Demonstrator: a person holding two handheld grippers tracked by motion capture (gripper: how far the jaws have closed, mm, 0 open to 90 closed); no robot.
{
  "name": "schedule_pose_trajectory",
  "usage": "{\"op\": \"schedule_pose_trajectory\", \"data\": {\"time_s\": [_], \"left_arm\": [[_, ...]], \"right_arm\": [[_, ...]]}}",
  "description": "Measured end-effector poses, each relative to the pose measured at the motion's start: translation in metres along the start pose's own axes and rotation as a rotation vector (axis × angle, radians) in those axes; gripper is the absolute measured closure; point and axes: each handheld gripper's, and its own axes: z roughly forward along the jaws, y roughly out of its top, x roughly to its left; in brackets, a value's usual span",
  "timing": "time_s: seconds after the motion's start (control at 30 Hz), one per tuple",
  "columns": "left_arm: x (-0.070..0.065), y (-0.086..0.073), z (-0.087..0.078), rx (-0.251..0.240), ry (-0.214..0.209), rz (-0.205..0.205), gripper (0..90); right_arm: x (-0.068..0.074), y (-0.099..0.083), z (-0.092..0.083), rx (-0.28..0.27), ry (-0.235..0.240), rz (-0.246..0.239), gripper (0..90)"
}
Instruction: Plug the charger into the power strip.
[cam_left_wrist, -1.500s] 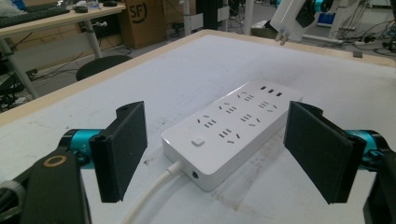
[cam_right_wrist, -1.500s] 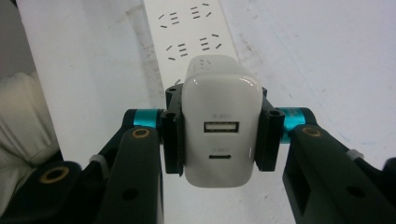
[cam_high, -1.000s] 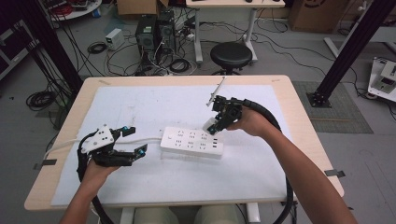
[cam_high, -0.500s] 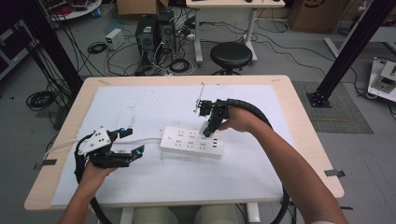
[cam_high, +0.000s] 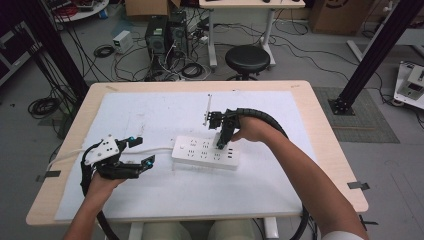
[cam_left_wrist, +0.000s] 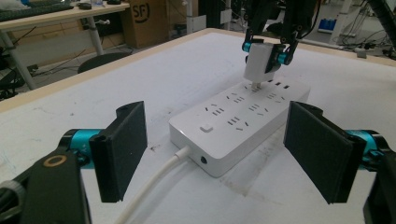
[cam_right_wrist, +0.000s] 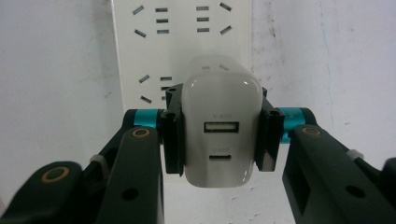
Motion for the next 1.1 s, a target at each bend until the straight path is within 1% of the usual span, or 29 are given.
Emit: {"op": "schedule_pose_trajectory", "data": {"time_s": [0.07,0.1,0.17,0.23,0.27,0.33,0.4,0.5,0.53,0.7,0.77,0.8,0.83,0.9,0.97,1.0,1.03,1.07,1.1], "left_arm": [[0.000,0.000,0.000,0.001,-0.001,0.001,21.6],[0.000,0.000,0.000,0.000,-0.002,-0.002,21.6],[0.001,0.000,0.001,0.002,-0.002,0.001,21.6],[0.001,0.000,0.001,0.001,-0.002,0.000,21.6],[0.001,0.000,0.001,0.000,-0.003,0.000,21.6],[0.001,0.000,0.001,0.000,-0.002,-0.003,21.6],[0.001,0.000,0.001,0.000,-0.001,-0.003,21.6],[0.002,-0.001,0.002,0.004,-0.003,0.002,21.6],[0.001,0.000,0.002,0.004,-0.003,0.003,21.6],[0.001,-0.001,0.002,0.004,-0.006,-0.001,21.6],[0.001,-0.001,0.002,0.004,-0.005,-0.001,21.6],[0.001,-0.001,0.002,0.004,-0.005,-0.002,21.6],[0.001,-0.001,0.002,0.002,-0.005,-0.004,21.6],[0.001,-0.002,0.001,-0.001,-0.002,-0.004,21.6],[0.001,-0.002,0.001,-0.001,-0.003,-0.001,21.6],[0.001,-0.002,0.001,-0.002,-0.004,-0.001,21.6],[0.001,-0.002,0.001,-0.003,-0.003,-0.004,21.6],[0.001,-0.002,0.001,-0.005,-0.003,-0.007,21.6],[0.001,-0.003,0.001,-0.004,-0.003,-0.006,21.6]], "right_arm": [[0.001,0.002,0.001,0.015,0.003,-0.011,63.6],[0.003,0.004,0.004,0.028,-0.004,-0.021,63.6],[0.004,0.007,0.003,0.042,-0.014,-0.040,63.6],[0.004,0.009,0.004,0.052,-0.014,-0.042,63.6],[0.004,0.009,0.004,0.060,-0.014,-0.052,63.7],[0.004,0.010,0.004,0.059,-0.008,-0.040,63.7],[0.003,0.010,0.004,0.060,-0.009,-0.047,63.7],[0.002,0.010,0.004,0.059,-0.003,-0.042,63.8],[0.002,0.010,0.004,0.057,0.001,-0.029,63.8],[0.002,0.011,0.005,0.060,0.002,-0.036,63.9],[0.002,0.012,0.005,0.069,-0.001,-0.044,63.9],[0.003,0.015,0.005,0.080,-0.003,-0.032,63.9],[0.003,0.015,0.005,0.080,-0.003,-0.032,63.9],[0.003,0.016,0.006,0.084,-0.007,-0.046,63.9],[0.004,0.016,0.006,0.083,-0.011,-0.038,63.9],[0.004,0.016,0.006,0.085,-0.010,-0.040,63.9],[0.004,0.016,0.006,0.089,-0.016,-0.054,63.9],[0.006,0.017,0.006,0.094,-0.019,-0.045,63.9],[0.007,0.018,0.006,0.097,-0.026,-0.053,63.9]]}}
